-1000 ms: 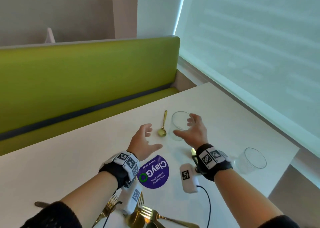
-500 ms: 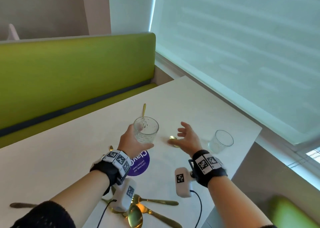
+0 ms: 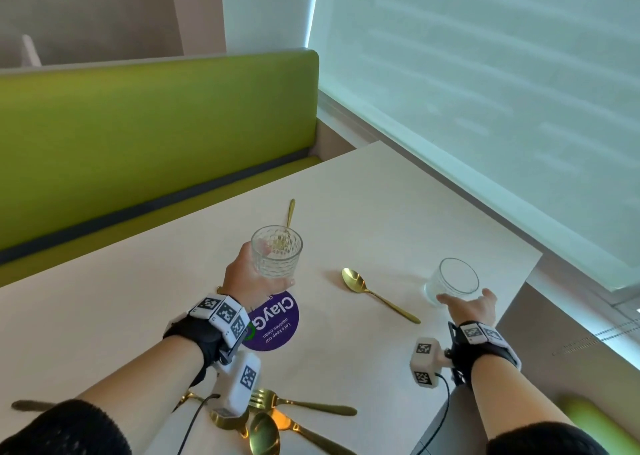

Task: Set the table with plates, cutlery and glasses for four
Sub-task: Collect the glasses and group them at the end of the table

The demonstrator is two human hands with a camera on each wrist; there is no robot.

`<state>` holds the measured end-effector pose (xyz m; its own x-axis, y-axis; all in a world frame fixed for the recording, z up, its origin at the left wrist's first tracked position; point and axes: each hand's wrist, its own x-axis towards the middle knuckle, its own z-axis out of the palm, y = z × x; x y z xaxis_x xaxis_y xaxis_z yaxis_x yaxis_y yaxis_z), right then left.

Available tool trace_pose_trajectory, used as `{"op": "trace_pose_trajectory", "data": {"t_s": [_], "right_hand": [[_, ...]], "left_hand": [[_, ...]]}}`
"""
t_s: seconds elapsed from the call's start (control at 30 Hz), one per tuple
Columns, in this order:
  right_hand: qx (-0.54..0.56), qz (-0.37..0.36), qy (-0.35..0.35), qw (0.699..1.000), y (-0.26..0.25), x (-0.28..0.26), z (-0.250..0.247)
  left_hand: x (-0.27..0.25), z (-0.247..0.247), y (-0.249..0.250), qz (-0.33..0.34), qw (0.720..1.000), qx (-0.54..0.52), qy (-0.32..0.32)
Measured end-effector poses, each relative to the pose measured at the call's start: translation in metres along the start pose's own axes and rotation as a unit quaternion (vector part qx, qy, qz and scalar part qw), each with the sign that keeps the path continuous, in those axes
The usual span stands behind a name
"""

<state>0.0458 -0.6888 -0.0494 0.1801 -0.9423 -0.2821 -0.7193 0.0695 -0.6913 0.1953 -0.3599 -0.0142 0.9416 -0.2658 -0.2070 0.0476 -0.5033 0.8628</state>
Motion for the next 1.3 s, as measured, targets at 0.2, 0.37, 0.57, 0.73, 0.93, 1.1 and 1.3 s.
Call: {"op": "trace_pose_trajectory", "data": {"t_s": [0.2,0.37,0.57,0.73,0.93,1.1,1.3], "right_hand": [[0.018,-0.010,-0.039,0.999,-0.004,0.021,0.017],[0.032,-0.021,0.003,0.999,-0.003,0.023,0.028],[0.027,-0.045,0.016,0.999,-0.007,0.009,0.032],[0.036,-0.101,-0.001,0.994,-0.021,-0.031,0.031],[0.049,-0.198,-0.061,0.977,-0.033,-0.121,0.024],[0.060,-0.268,-0.136,0.952,-0.024,-0.225,0.020],[0.023,-0.315,-0.232,0.920,0.010,-0.352,0.024]], "left_hand": [[0.010,0.007,0.001,0.001,1.000,-0.003,-0.005],[0.016,0.009,-0.002,0.000,1.000,-0.014,-0.003],[0.011,0.000,-0.014,-0.013,1.000,-0.011,0.008],[-0.011,-0.021,-0.018,-0.005,1.000,-0.026,0.010],[-0.065,-0.057,-0.032,0.002,0.999,-0.048,0.016],[-0.132,-0.093,-0.059,0.009,0.998,-0.058,0.036],[-0.215,-0.139,-0.109,0.004,0.995,-0.064,0.078]]}}
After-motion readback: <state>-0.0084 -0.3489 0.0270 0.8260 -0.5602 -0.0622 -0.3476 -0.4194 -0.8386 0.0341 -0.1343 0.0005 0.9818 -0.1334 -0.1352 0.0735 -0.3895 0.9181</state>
